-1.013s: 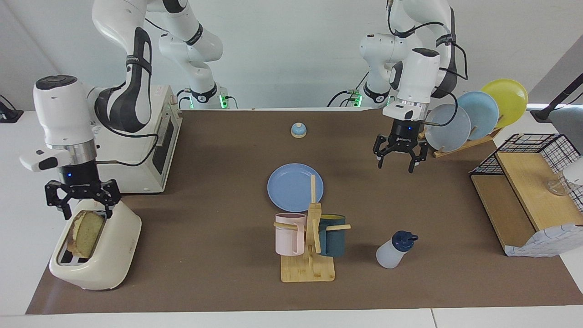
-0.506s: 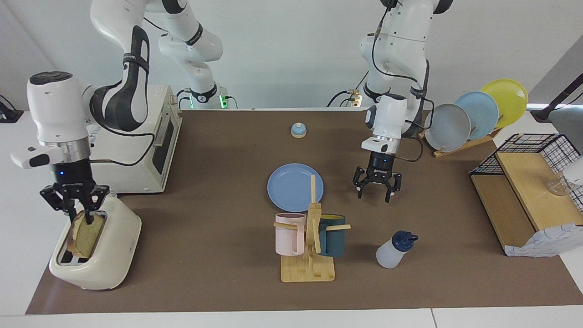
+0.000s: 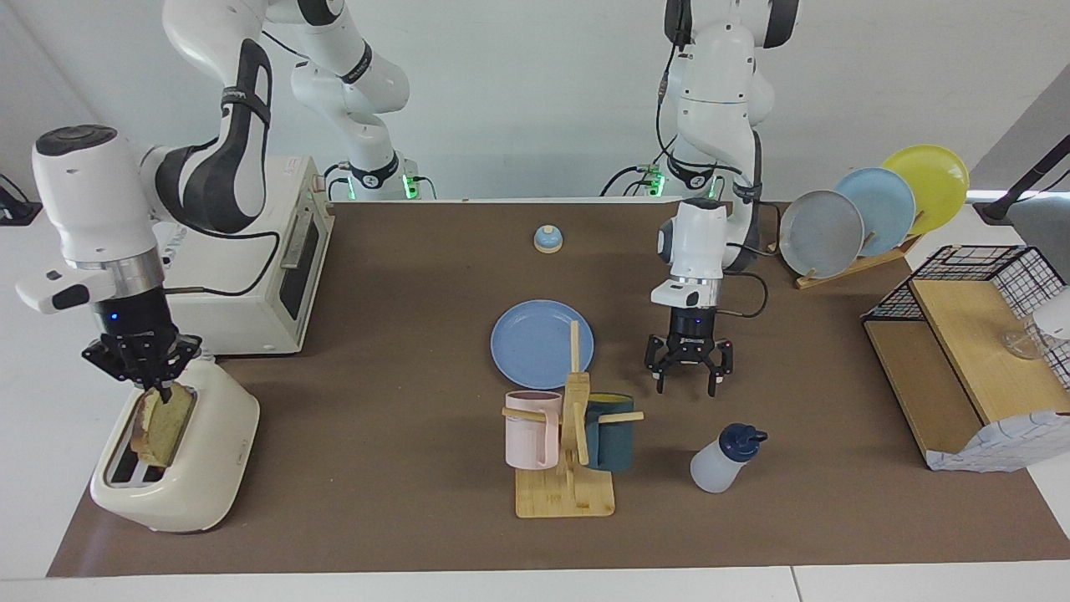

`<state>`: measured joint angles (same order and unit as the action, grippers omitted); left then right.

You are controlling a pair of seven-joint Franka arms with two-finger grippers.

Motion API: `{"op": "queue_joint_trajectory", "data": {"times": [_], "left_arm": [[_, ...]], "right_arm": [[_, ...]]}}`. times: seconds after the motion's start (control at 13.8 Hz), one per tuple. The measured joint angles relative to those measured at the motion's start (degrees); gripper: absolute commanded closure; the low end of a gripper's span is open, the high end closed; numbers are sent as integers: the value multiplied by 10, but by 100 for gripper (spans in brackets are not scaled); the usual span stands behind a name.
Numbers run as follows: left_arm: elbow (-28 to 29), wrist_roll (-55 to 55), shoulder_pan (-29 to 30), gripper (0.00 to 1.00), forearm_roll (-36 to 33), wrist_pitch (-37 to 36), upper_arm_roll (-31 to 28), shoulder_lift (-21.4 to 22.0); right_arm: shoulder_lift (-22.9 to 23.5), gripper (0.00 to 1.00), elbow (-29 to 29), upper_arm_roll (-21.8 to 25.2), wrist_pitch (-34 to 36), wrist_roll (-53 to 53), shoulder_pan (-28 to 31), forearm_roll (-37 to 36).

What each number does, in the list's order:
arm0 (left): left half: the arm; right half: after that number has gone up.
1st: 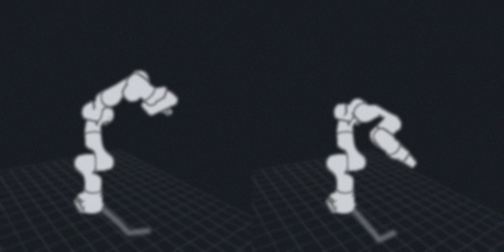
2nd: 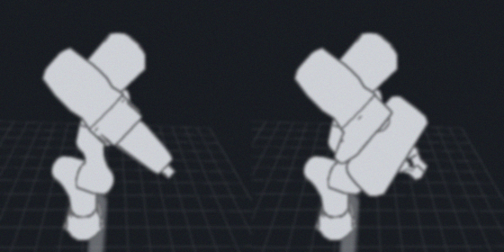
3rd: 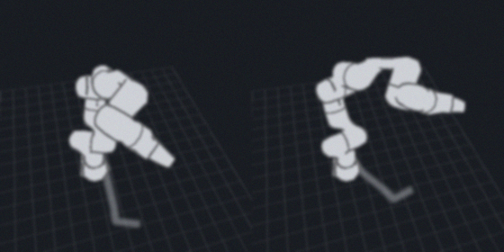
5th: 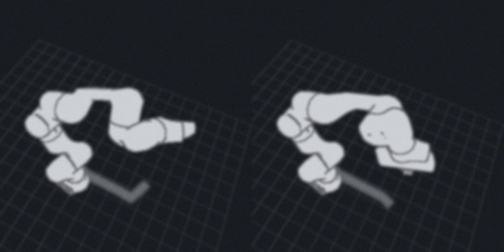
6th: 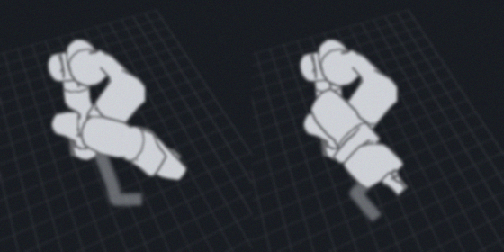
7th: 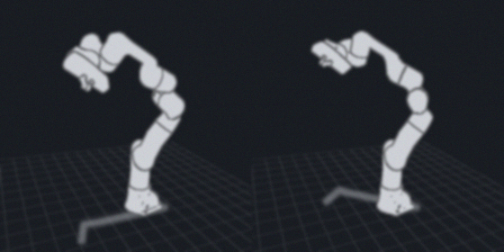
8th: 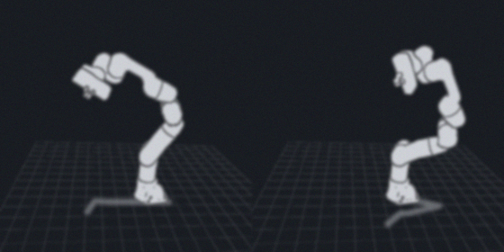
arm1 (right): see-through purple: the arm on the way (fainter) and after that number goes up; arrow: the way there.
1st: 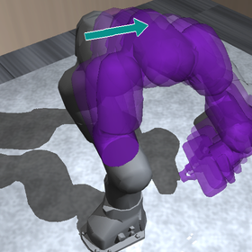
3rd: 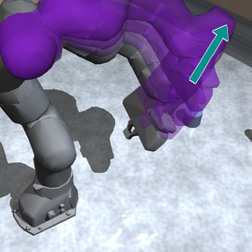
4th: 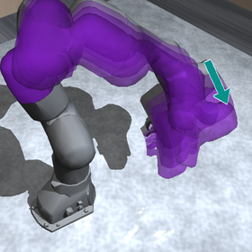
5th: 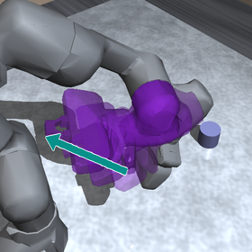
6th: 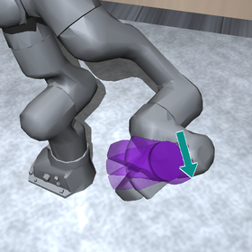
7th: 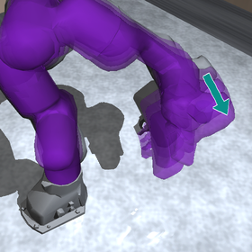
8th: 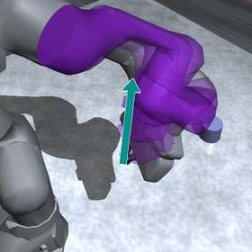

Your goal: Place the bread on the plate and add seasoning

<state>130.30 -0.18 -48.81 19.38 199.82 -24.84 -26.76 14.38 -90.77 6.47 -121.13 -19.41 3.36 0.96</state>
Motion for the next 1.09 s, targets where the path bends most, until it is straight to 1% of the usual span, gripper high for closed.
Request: {"op": "queue_joint_trajectory", "data": {"times": [0.07,0.22,0.29,0.43,0.58,0.65,0.8,0.94,1.09], "left_arm": [[-12,0,-6,0,5,0,-3,-9],[-48,0,-4,0,7,0,-7,-36],[-68,0,0,0,8,0,-11,-50],[-94,0,13,0,9,0,-16,-70],[-110,1,21,0,9,0,-26,-78],[-117,1,22,0,9,0,-31,-82],[-139,2,32,0,5,-9,-33,-88],[-161,2,41,0,-1,-31,-33,-92],[-179,3,43,0,-3,-55,-33,-98]], "right_arm": [[-9,100,19,-1,53,0,-7,0],[-43,100,34,-1,137,0,-29,0],[-64,100,35,-2,162,0,-44,0],[-96,100,35,-3,185,0,-82,0],[-104,100,30,-5,188,3,-126,2],[-103,100,24,-5,187,22,-151,4],[-102,100,7,-7,173,112,-206,26],[-100,100,-16,-8,128,207,-247,86],[-99,100,-54,-8,68,251,-272,135]]}}
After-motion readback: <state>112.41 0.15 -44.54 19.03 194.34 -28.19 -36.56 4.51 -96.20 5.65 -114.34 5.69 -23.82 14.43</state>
